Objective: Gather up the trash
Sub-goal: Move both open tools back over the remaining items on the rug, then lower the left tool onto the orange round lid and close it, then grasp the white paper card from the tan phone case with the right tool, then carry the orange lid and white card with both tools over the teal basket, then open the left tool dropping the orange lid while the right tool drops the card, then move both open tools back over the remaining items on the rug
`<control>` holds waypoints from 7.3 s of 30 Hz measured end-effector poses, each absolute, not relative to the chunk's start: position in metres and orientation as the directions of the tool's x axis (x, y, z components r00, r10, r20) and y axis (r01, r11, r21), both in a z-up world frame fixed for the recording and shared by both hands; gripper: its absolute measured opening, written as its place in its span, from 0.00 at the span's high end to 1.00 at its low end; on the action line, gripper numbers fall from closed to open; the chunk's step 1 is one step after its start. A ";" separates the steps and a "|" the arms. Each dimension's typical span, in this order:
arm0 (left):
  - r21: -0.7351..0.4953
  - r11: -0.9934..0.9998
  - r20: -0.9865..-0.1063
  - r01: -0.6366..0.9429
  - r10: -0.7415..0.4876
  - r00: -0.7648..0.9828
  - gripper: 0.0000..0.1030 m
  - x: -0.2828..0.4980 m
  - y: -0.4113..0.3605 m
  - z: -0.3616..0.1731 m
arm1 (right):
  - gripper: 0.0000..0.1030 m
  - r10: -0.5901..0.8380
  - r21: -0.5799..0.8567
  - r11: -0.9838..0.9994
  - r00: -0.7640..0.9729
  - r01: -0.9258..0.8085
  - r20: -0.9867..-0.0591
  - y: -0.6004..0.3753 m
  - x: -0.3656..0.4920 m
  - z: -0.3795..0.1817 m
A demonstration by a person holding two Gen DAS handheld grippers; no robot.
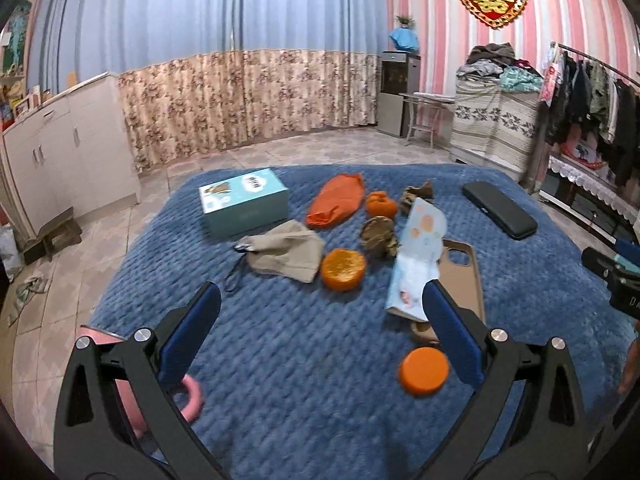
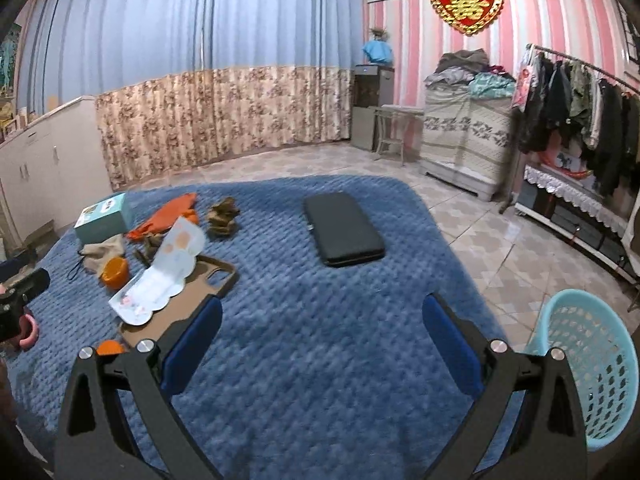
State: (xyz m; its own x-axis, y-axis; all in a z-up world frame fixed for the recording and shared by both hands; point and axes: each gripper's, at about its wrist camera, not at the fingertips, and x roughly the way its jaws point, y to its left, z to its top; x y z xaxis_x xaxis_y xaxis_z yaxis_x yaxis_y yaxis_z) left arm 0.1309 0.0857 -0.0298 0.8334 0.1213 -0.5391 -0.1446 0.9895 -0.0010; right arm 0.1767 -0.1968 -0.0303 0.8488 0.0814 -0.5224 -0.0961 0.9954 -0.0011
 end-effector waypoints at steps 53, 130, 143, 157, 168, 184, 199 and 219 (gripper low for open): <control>0.024 0.994 -0.610 -0.106 0.099 0.787 0.62 0.154 0.107 -0.043 | 0.05 0.202 0.087 0.978 0.748 -0.190 -0.632 -0.097 0.210 -0.066; -0.020 0.994 -0.534 0.110 -0.103 0.839 0.62 0.184 0.002 0.014 | 0.98 0.110 0.238 0.971 0.924 -0.021 -0.366 -0.315 0.170 0.026; -0.033 0.967 -0.520 0.251 -0.231 0.822 0.62 0.201 -0.082 0.021 | 0.98 -0.067 0.256 0.950 0.921 0.176 -0.383 -0.406 0.136 0.026; -0.025 0.905 -0.521 0.426 -0.375 0.767 0.62 0.211 -0.199 0.013 | 0.98 -0.234 0.261 0.888 0.861 0.378 -0.451 -0.486 0.104 0.007; -0.009 0.814 -0.545 0.581 -0.491 0.680 0.62 0.202 -0.317 -0.012 | 0.98 -0.308 0.237 0.851 0.812 0.468 -0.497 -0.525 0.090 -0.007; 0.027 0.726 -0.558 0.688 -0.560 0.613 0.50 0.196 -0.414 -0.040 | 0.98 -0.298 0.293 0.823 0.810 0.486 -0.506 -0.552 0.080 -0.027; 0.035 0.850 -0.501 0.525 -0.440 0.745 0.10 0.227 -0.359 -0.015 | 0.82 -0.336 0.190 0.840 0.761 0.509 -0.556 -0.526 0.115 -0.035; 0.007 0.930 -0.470 0.367 -0.321 0.822 0.07 0.218 -0.243 0.012 | 0.09 -0.394 0.095 0.860 0.771 0.502 -0.500 -0.484 0.130 -0.019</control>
